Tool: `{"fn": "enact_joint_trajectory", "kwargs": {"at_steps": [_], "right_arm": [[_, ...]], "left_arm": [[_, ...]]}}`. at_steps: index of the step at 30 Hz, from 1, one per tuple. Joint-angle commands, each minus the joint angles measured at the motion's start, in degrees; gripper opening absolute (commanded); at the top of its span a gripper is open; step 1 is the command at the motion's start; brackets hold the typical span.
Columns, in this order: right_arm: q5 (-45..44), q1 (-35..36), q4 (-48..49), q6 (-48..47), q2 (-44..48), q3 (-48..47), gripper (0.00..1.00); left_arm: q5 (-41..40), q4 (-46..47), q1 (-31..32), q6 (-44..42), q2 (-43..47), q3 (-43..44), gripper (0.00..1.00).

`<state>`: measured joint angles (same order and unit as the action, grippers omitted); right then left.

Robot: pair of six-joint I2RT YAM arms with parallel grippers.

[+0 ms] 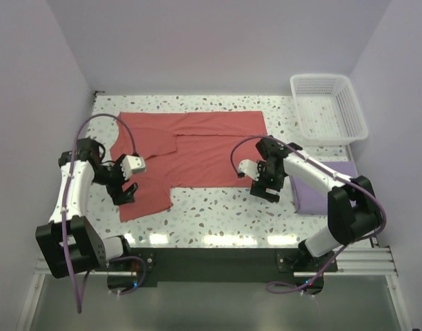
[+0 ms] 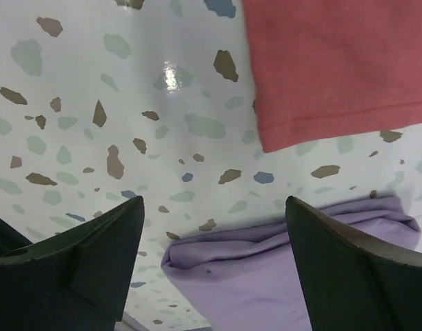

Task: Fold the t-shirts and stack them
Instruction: Fold the tshirt

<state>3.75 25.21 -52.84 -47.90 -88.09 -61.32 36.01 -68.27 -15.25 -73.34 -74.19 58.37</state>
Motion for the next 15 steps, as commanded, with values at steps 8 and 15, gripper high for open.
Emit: {"fn": "enact_joint_trajectory", "kwargs": {"at_steps": [8, 15], "right_arm": [[-2.26, 0.37, 14.34, -2.29, -2.69, 3.4, 0.53], [-0.76, 0.54, 15.31, -2.99, -5.59, 3.22, 0.44]], "left_arm": [[-3.14, -0.11, 0.04, -5.33, 4.32, -8.8, 0.84], [-2.96, 2.09, -0.05, -1.29, 2.48, -7.66, 0.82]]}}
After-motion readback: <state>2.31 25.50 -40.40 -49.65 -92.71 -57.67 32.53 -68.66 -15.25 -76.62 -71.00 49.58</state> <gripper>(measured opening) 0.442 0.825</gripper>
